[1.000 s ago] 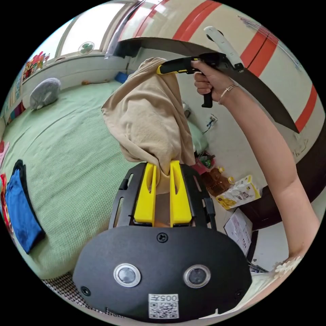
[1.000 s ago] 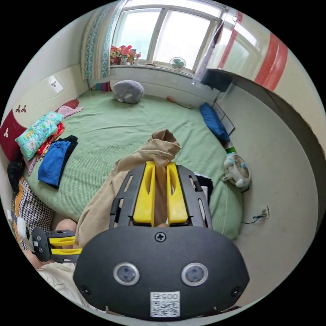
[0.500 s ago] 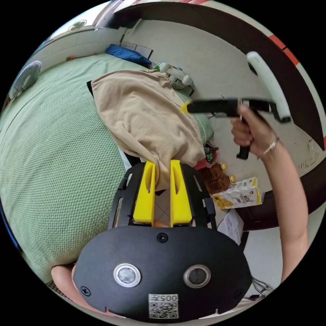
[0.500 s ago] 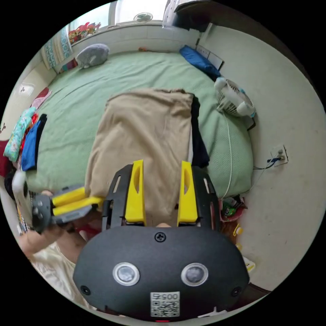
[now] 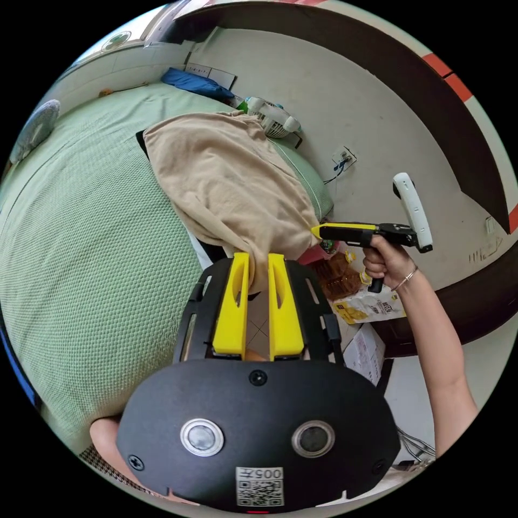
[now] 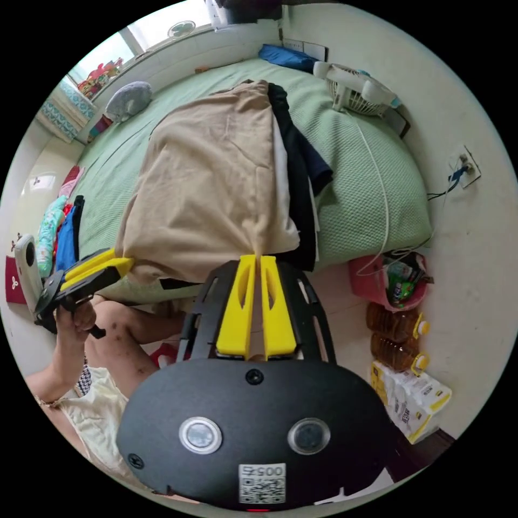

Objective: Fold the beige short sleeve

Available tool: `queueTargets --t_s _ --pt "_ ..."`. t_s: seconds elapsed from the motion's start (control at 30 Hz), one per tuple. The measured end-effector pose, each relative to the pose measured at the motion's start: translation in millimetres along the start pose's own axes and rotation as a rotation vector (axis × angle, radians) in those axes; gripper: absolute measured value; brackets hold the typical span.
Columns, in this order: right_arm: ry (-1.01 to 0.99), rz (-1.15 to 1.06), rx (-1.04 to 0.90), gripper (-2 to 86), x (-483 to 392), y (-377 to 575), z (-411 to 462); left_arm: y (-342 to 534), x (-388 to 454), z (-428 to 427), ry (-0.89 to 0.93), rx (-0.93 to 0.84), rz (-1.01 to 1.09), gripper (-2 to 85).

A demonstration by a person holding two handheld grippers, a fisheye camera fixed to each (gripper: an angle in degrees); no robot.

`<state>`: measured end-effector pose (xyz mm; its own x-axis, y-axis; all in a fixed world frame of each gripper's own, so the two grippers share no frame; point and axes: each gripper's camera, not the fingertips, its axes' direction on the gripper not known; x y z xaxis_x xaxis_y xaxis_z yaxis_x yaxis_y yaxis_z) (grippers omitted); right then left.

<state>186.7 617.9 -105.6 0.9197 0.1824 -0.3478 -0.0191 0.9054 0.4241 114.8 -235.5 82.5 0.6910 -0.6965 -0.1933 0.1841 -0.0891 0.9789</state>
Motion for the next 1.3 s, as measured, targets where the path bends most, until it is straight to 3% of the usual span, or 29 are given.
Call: queueTargets --t_s 0.27,0.4,0.6,0.73,0.93,1.17,1.3 --pt "0.126 0.214 -0.014 -0.3 9 15 15 40 -27 -22 -0.102 -0.095 -0.010 1.5" --pt "0.243 0.131 0.083 -1.0 -32 38 4 82 -71 -79 -0.186 -0.047 -0.044 0.0" --pt "0.100 -0.245 0.238 -1.1 -168 49 -5 170 -182 -189 -0.317 0.057 -0.275 -0.5" --pt "-0.124 -0.534 0.359 -1.4 -297 48 16 243 -242 -258 -0.383 0.093 -0.446 -0.5" --pt "-0.258 -0.674 0.372 -1.5 -459 46 83 352 -300 -327 -0.497 0.063 -0.640 -0.5" --pt "-0.409 -0.770 0.302 -1.3 -518 53 121 419 -341 -405 -0.617 0.141 -0.749 0.9" --pt "-0.459 -0.782 0.320 -1.0 -518 49 118 419 -373 -449 -0.644 0.209 -0.734 6.5"
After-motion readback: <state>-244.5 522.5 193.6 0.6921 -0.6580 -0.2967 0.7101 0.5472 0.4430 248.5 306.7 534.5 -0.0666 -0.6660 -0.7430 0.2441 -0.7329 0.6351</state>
